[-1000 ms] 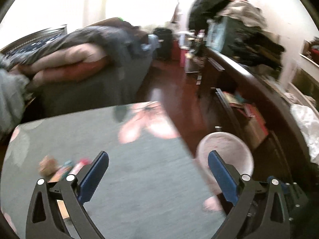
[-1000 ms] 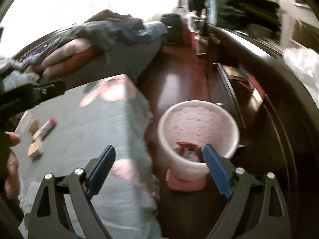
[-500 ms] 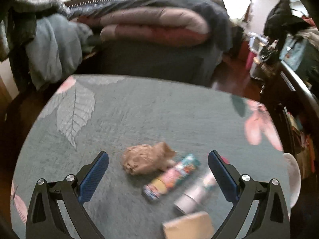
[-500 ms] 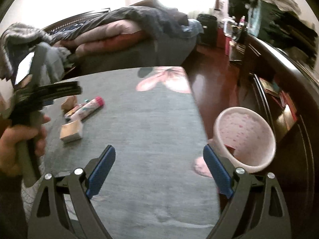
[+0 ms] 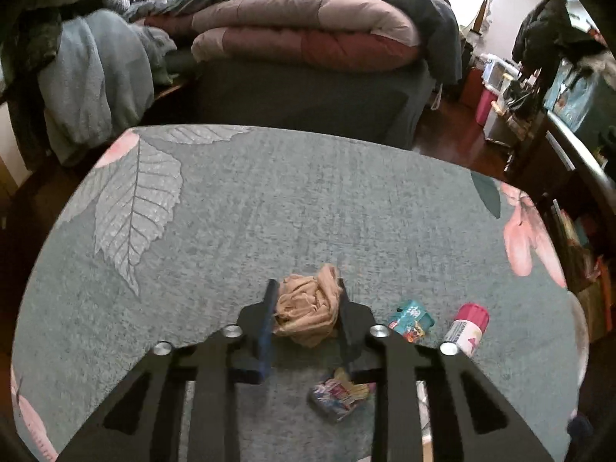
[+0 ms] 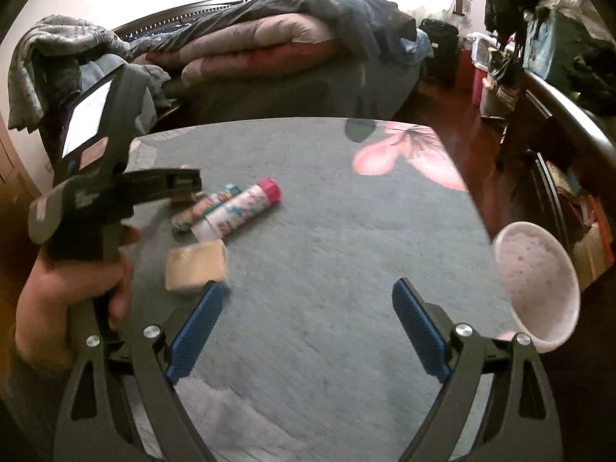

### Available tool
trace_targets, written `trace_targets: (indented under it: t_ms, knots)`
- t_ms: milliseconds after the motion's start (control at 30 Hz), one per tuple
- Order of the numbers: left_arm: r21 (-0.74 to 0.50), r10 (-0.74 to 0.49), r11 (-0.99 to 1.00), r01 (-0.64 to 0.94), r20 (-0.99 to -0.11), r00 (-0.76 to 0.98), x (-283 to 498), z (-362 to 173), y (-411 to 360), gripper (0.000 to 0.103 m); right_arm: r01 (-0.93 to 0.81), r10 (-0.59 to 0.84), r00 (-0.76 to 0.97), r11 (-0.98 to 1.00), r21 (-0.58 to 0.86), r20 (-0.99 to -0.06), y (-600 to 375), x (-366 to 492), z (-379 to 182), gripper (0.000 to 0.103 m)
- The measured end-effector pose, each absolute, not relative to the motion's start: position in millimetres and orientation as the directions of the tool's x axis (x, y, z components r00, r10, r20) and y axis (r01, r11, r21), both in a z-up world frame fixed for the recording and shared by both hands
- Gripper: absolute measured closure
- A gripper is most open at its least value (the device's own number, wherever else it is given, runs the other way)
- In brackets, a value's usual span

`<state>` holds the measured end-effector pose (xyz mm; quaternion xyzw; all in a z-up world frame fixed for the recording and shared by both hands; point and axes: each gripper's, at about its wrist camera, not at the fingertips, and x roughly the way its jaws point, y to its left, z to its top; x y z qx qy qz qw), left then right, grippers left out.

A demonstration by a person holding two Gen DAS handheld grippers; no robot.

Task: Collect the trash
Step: 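Grasp the tan crumpled cloth with the left tool while the right tool grasps the pink-capped glue stick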

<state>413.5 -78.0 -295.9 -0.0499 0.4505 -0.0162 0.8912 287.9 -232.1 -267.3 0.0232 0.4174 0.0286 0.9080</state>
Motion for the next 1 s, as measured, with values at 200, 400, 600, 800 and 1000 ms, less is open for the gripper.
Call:
trace_targets:
  t_ms: [200,400,600,800,1000]
  knots:
    - [-0.137,-0.056,0.988,-0.078,-0.767,0.639,400,-277,-38,0.08,-0.042,0.113,0.63,0.993,0.111,-0.769,-208,321,-268,0.013]
    - [-0.155,-0.051,0.983,-0.097,-0.742,0.669,386,-259,-8,0.079,-0.049,0.12,0.585,0.992,0.113,-0.802,-180,359,-281,0.013]
    - [-0.168,-0.055,0.981,-0.101,-0.731,0.68,383,-254,5,0.079,0.05,0.087,0.528,0.99,0.133,-0.845,-177,382,-296,0.015]
    - [-0.174,-0.069,0.981,-0.086,-0.724,0.686,378,-253,7,0.079,0.085,0.034,0.532,0.992,0.093,-0.846,-173,392,-297,0.047]
    - [-0.172,-0.069,0.982,-0.08,-0.719,0.692,375,-250,6,0.079,0.064,0.04,0.528,0.994,0.087,-0.849,-176,391,-295,0.079]
